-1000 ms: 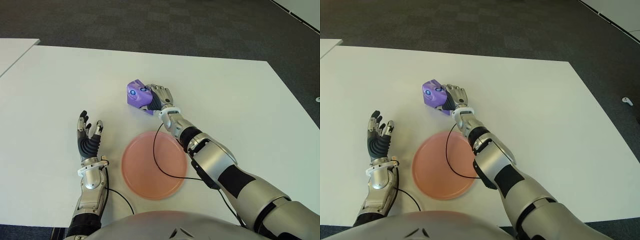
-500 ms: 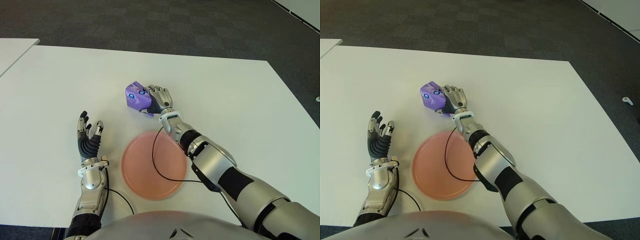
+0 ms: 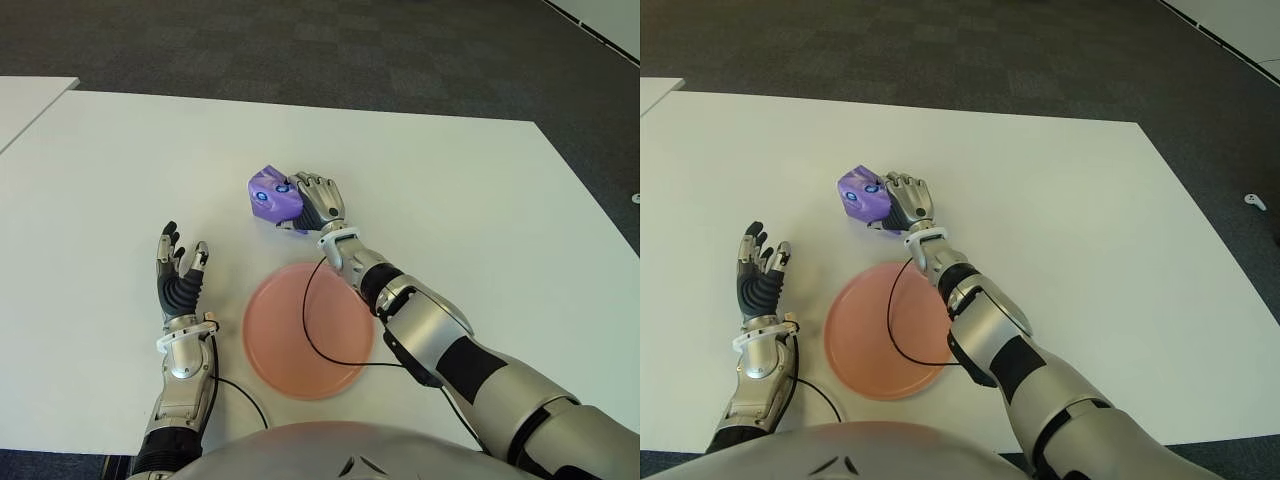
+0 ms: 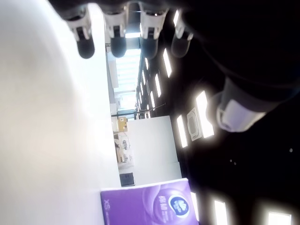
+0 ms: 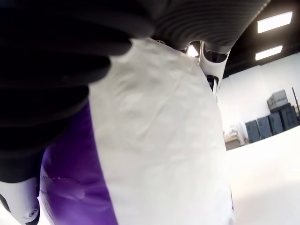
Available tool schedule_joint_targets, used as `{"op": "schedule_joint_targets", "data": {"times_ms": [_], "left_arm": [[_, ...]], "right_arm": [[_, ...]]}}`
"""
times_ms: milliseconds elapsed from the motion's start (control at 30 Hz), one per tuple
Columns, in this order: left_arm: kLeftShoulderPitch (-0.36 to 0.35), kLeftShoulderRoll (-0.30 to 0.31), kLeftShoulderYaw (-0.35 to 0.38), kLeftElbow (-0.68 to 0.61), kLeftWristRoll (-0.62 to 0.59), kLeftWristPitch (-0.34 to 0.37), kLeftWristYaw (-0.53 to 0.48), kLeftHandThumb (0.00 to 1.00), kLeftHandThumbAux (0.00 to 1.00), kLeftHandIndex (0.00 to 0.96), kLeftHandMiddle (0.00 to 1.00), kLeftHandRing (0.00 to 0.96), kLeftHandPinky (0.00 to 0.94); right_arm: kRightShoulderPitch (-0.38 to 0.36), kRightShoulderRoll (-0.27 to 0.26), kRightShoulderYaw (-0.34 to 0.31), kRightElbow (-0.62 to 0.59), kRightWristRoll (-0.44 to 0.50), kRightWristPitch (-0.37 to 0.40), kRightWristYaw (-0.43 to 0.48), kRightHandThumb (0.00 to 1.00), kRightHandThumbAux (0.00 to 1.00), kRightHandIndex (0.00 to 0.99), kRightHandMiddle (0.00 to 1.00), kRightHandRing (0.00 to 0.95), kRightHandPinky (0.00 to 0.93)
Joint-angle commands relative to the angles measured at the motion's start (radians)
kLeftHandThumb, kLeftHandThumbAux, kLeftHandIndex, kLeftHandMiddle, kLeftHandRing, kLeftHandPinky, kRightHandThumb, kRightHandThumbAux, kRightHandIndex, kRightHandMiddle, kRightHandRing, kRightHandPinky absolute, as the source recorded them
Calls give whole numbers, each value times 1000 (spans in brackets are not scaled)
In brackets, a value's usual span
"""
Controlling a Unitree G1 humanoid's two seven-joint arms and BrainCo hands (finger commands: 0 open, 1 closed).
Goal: Put the tissue paper into the plate.
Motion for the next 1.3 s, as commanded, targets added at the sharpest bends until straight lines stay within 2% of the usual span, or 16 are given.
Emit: {"op": "schedule_joint_targets", "data": {"times_ms": [33,100,400,600,800,1133,1300], "left_arm": [[90,-4,-5,126,18,16,-12,0,538,0,0,0,0],[89,-4,-5,130,19,13,-10,0,538,0,0,0,0],[81,-2,-5,144,19,1,-10,0,541,0,0,0,0],[71,3,-7,159,24,-1,-4,0,534,0,0,0,0],[62,4,-8,171,29,-4,4,0,531,0,0,0,0],[38,8,-5,206,24,-21,2,0,537,0,0,0,0],[29,12,-5,220,26,-26,3,0,535,0,0,0,0]], "right_arm": [[75,20,-1,40,2,-3,34,1000,667,391,518,544,431],[77,20,-4,39,4,-9,27,1000,666,397,528,559,429],[75,17,-33,35,23,-38,-5,1000,668,388,514,512,420],[28,-1,-61,23,43,-79,-66,1000,667,390,517,511,424],[-39,-12,-92,-1,58,-144,-181,1000,667,395,522,507,418],[-77,-19,-146,-22,93,-270,-289,1000,666,401,523,500,418],[-98,-25,-164,-32,101,-307,-345,1000,665,402,524,501,422]]}}
